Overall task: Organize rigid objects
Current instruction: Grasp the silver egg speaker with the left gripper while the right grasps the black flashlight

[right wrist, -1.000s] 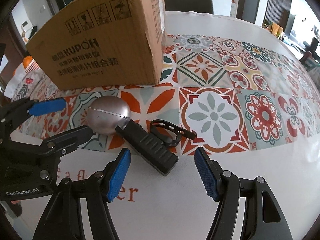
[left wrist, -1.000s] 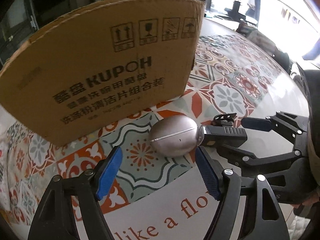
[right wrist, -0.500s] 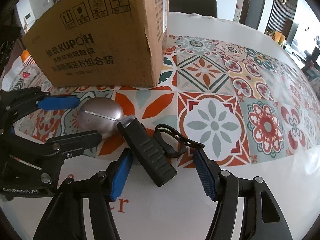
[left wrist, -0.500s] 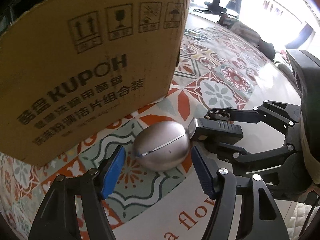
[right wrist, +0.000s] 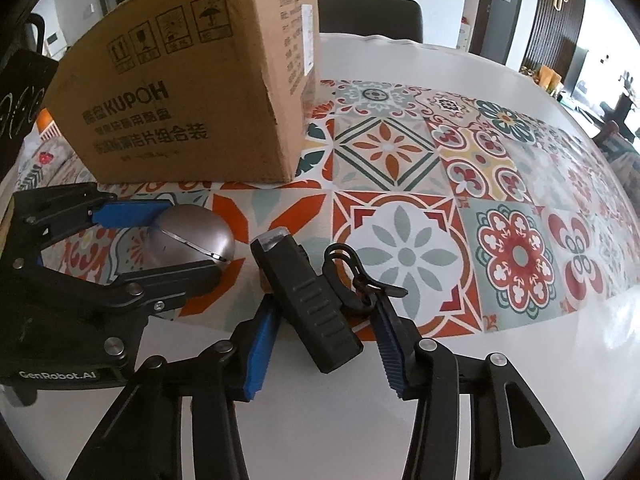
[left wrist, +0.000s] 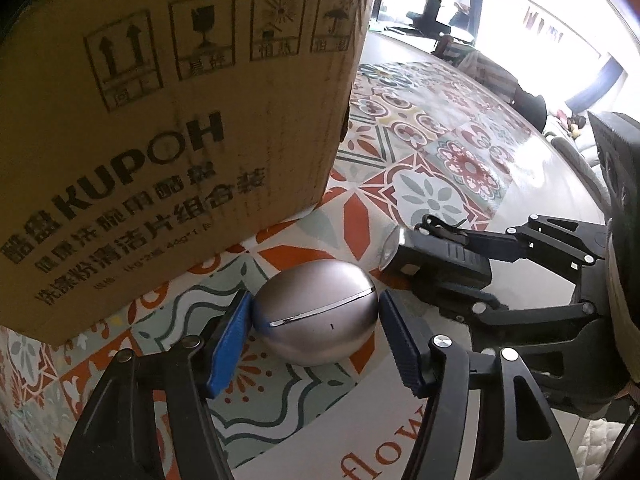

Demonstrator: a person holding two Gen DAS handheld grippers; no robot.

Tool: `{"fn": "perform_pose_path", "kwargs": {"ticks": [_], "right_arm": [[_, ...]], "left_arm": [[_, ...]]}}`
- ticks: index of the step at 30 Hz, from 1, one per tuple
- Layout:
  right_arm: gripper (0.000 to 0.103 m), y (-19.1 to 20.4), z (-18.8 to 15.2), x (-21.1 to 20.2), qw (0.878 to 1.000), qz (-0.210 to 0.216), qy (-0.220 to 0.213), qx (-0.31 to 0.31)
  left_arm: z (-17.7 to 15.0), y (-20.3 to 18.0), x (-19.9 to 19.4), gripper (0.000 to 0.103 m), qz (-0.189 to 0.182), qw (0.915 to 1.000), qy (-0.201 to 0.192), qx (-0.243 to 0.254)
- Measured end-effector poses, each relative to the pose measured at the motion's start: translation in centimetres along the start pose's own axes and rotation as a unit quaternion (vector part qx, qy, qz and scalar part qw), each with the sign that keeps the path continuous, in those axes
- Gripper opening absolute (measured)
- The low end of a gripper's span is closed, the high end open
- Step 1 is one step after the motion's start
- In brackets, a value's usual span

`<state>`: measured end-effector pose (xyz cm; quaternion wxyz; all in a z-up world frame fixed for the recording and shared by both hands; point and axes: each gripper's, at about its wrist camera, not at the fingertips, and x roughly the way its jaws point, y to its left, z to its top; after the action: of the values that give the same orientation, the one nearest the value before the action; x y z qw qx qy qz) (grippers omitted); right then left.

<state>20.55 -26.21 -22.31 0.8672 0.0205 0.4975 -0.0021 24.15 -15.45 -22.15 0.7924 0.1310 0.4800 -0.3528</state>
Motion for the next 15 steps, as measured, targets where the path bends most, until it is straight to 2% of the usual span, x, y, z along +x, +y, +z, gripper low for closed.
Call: {"fn": "perform_pose_path", "kwargs": {"ticks": [15], "right_arm": [[0.045,-1.1,0.1,0.1,1.000,-0.002,-0.005,0.024]], "left_arm": [[-1.0,-1.2,0.3,0.063,0.045,0.9988,-0.017,-0.010]]}}
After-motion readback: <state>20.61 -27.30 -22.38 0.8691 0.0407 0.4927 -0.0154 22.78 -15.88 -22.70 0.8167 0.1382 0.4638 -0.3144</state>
